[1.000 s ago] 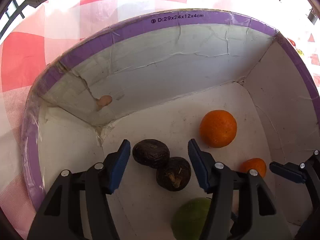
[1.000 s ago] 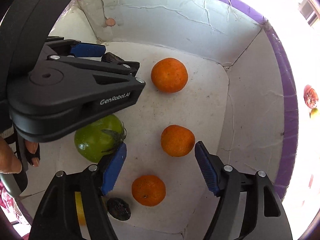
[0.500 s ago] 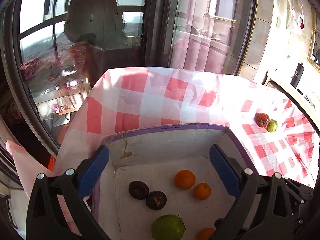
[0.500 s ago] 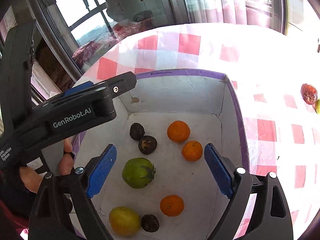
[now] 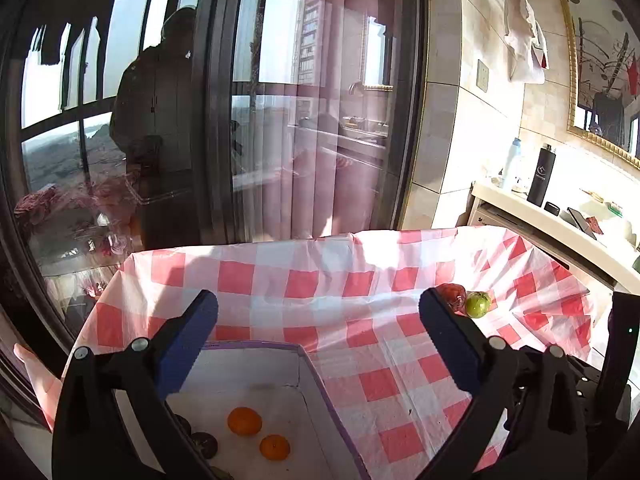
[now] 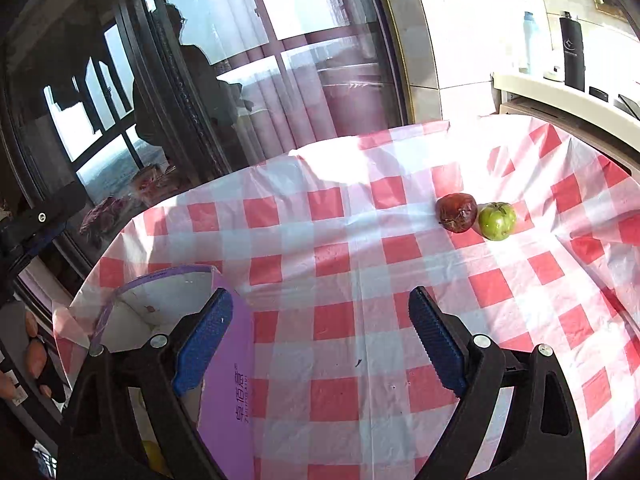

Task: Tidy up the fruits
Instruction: 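Lift both grippers out of the box toward the red and green apples, then grasp the red apple with the left gripper while the right gripper grasps the green apple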

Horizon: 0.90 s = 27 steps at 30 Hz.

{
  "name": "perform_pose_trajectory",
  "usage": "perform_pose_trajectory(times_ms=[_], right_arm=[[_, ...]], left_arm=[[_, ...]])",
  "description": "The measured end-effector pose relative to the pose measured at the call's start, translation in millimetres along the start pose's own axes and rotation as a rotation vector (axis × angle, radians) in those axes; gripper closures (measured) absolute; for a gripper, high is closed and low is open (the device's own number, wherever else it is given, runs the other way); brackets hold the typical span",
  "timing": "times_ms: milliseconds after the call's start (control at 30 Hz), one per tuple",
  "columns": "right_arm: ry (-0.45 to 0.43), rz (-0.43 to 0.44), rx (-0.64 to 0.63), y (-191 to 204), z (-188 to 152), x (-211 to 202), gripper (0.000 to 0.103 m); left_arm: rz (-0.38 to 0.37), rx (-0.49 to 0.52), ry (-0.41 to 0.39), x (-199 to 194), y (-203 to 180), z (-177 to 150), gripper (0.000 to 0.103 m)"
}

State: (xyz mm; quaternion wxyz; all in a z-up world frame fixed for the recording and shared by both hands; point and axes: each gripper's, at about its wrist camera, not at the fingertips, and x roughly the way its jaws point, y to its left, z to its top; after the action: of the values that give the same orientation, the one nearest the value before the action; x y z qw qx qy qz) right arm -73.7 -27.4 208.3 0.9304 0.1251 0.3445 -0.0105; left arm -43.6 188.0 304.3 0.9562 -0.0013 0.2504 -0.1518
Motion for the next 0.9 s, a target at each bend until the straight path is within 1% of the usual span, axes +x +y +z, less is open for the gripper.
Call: perform_pose_trajectory(times_ms=[67,167,233,300,400,500,600,700,833,900], right_arm=[[0.041,-0.050,0.007,-41,-6,9,0.016],[0.111,-0.124,0.019,-101,-18,25,0.016],[0.154,-0.152,0.030,-140,-24,40,0.016],[0.196,-0.160,0.038,-175,-28,56,0.016],[0.238,-0.175,-0.021,-203,-26,86,0.016],[0.251,-0.176,-0.110,-217,-16,122,0.016],[0.249,-0.163,-0.177,-224,2,156,0.016],[0.245,-0.146,-0.227,-226,21,188,0.016],[0.232,-0.118,-0.266,-225,40,220,0.016],[0.226,-0.105,-0.273,-225,48,232,0.017]], left_arm=[[-0.048,0.013,0.065,22,-38,-10,0.002],[-0.113,0.010,0.210,64,-89,-42,0.002],[-0.119,0.019,0.306,89,-119,-68,0.002],[-0.123,0.019,0.415,113,-142,-98,0.002],[-0.104,0.022,0.517,135,-167,-132,0.002],[-0.064,0.041,0.566,152,-181,-149,0.002],[-0.001,-0.009,0.586,163,-180,-156,0.002],[0.055,-0.059,0.604,171,-171,-157,0.002],[0.119,-0.080,0.631,183,-165,-160,0.002],[0.139,-0.092,0.634,187,-163,-159,0.002]])
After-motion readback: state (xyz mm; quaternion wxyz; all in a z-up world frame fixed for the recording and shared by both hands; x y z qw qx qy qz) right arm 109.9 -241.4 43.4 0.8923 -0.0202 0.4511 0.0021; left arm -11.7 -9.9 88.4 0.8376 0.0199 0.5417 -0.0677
